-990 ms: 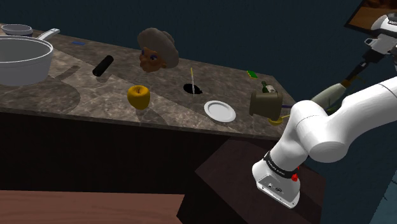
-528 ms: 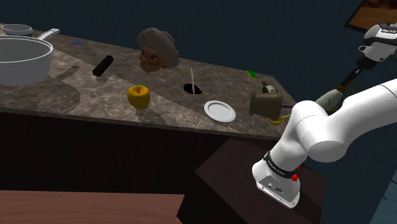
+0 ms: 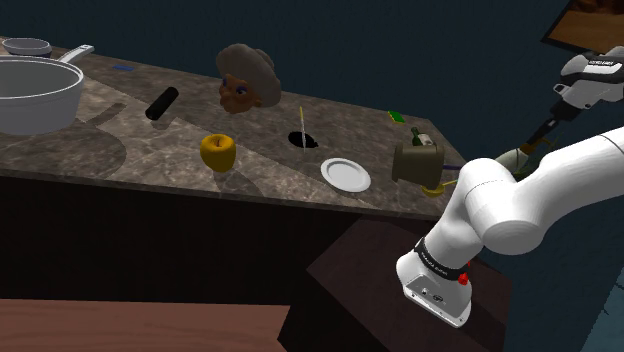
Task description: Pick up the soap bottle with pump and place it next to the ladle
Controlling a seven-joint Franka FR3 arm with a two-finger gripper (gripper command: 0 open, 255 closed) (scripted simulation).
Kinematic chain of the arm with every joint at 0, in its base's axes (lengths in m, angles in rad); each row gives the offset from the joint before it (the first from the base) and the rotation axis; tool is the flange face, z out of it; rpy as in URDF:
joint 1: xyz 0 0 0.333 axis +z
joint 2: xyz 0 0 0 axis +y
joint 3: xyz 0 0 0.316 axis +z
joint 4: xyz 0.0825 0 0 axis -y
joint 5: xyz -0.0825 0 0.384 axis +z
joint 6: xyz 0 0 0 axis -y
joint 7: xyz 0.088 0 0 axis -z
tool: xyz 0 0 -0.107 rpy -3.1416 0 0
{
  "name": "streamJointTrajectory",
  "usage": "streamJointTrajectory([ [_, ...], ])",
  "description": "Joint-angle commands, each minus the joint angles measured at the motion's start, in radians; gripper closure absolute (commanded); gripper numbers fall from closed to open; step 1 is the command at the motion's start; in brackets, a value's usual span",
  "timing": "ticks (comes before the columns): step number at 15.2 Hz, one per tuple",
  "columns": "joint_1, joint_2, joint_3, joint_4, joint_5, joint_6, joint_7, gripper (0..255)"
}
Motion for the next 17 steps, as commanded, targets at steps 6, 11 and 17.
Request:
streamJointTrajectory([
  [6,0.0,-0.025,-0.026,-0.064,-0.03,0.075,0.017,255],
  [11,0.0,-0.028,-0.031,-0.073,-0.035,0.085,0.02,255],
  [17,0.0,-0.028,-0.03,-0.074,-0.035,0.085,0.02,0],
])
